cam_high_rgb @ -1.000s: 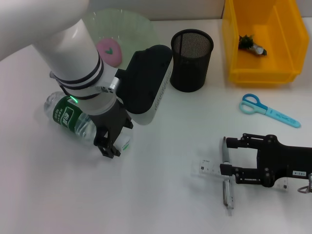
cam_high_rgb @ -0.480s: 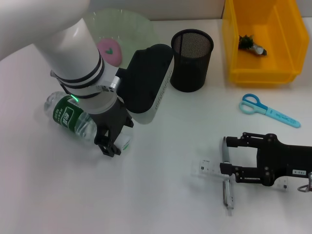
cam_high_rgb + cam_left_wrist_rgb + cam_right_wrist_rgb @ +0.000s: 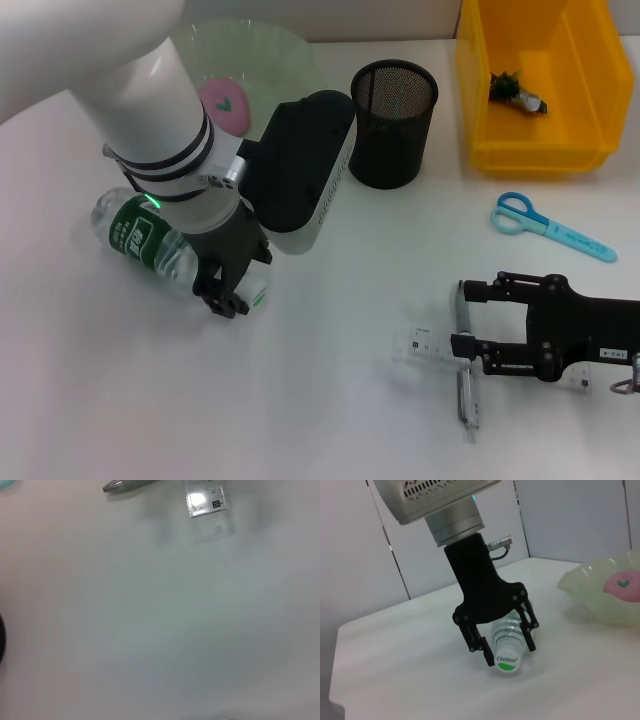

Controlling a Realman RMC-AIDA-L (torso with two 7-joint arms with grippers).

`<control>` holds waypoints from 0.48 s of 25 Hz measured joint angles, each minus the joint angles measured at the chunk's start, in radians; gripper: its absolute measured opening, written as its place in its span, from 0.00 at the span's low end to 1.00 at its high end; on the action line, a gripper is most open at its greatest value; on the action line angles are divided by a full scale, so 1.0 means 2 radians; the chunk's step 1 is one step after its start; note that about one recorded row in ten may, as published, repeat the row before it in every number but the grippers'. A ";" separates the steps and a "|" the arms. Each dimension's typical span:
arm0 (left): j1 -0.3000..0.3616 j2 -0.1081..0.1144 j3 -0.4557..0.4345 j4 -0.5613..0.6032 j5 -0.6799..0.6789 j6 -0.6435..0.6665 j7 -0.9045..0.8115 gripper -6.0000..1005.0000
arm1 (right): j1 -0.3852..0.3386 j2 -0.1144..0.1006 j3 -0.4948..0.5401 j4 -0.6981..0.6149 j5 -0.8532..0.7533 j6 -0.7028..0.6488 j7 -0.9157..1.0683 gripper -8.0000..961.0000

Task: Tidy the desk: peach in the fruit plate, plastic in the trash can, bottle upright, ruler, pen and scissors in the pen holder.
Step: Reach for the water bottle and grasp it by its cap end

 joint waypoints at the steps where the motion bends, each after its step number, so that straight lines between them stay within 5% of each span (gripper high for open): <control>1: 0.000 0.000 0.000 0.000 0.000 0.000 0.000 0.66 | 0.000 0.000 0.000 0.000 0.000 0.000 0.000 0.78; 12: -0.001 0.000 0.017 0.003 0.003 0.001 0.001 0.51 | 0.000 0.000 0.000 0.000 0.000 0.000 0.001 0.78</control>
